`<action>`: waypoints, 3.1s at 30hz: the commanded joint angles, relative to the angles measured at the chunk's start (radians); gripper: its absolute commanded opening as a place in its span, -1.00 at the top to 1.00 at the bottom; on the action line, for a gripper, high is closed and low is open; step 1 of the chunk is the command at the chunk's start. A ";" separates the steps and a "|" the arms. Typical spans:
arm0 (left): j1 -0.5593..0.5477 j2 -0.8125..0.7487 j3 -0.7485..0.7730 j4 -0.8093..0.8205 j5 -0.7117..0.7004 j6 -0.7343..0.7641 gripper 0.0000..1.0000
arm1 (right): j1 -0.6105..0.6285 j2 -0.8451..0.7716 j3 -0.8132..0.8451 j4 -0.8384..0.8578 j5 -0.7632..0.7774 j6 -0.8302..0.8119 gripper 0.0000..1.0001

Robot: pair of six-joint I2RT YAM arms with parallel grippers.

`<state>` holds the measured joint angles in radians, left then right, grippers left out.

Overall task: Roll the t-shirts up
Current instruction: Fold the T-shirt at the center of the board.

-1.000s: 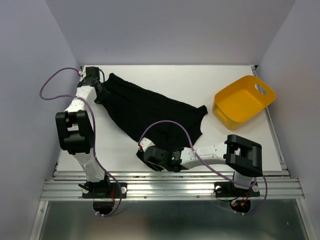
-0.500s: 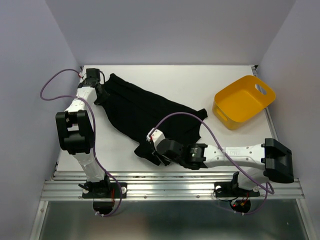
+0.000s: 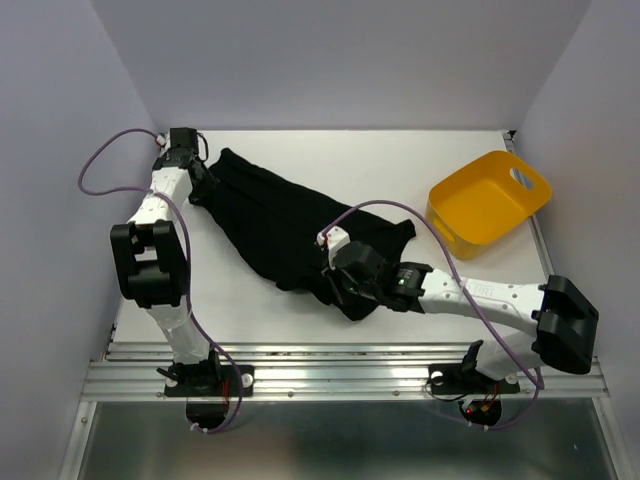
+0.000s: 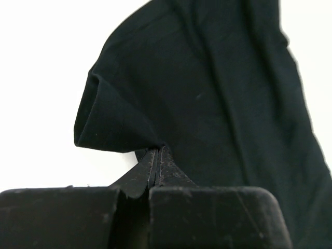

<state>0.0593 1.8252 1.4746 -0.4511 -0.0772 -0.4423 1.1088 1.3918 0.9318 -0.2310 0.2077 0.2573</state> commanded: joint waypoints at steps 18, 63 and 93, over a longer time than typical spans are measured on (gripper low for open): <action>-0.016 0.181 0.288 -0.051 -0.007 -0.001 1.00 | -0.280 -0.045 -0.008 0.041 -0.143 -0.078 0.99; -0.136 0.318 0.527 -0.047 -0.274 0.151 -0.64 | -0.497 0.110 -0.054 0.179 -0.143 0.028 0.77; -0.136 0.095 0.101 0.026 -0.237 0.088 -0.37 | -0.524 0.139 0.025 0.079 -0.171 0.094 -0.26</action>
<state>-0.0772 1.9995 1.5875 -0.4446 -0.3077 -0.3496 0.5892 1.5112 0.9218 -0.1356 0.0189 0.3790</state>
